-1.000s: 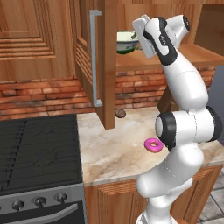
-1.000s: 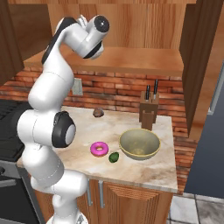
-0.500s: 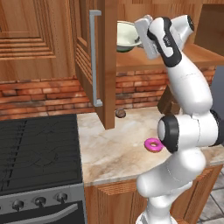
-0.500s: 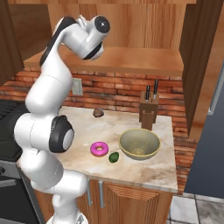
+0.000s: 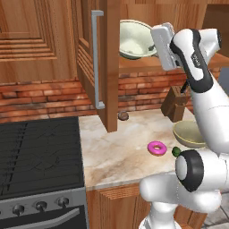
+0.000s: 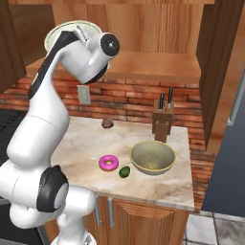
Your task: Pick both bowls and place them on the counter. Then place the donut in one bowl and place the avocado in the other bowl.
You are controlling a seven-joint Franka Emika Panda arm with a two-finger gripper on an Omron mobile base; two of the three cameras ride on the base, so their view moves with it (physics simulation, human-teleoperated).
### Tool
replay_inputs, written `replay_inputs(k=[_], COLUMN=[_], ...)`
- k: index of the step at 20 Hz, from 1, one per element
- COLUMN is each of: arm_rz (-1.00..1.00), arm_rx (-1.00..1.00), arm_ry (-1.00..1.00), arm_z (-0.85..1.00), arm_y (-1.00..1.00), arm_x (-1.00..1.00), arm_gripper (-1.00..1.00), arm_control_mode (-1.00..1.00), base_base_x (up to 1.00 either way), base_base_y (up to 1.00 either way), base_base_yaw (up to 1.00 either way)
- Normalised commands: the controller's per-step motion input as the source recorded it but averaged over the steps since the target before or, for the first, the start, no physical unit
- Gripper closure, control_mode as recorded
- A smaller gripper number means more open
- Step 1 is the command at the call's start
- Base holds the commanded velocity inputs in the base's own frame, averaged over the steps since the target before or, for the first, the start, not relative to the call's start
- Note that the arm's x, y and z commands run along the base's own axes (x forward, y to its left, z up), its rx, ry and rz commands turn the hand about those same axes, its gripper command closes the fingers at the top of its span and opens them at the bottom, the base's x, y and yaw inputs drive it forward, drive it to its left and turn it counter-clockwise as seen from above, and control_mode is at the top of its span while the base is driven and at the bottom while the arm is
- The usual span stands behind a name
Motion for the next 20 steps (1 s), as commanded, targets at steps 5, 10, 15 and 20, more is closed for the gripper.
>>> replay_inputs(k=[5, 10, 15, 20], arm_rz=[0.09, 0.10, 0.11, 0.13], arm_rx=[-0.02, -0.07, -0.05, -0.06], arm_ry=[-0.02, 0.00, 0.05, 0.15], arm_z=[-0.34, -0.43, -0.48, -0.62], arm_y=[-0.05, -0.02, -0.02, -0.01], arm_x=[-1.00, -1.00, -0.91, -0.66], arm_gripper=[1.00, 1.00, 1.00, 1.00], arm_control_mode=[-1.00, -1.00, -1.00, -1.00], base_base_x=[0.00, 0.00, 0.00, 0.00], base_base_y=[0.00, 0.00, 0.00, 0.00], base_base_yaw=[0.00, 0.00, 0.00, 0.00])
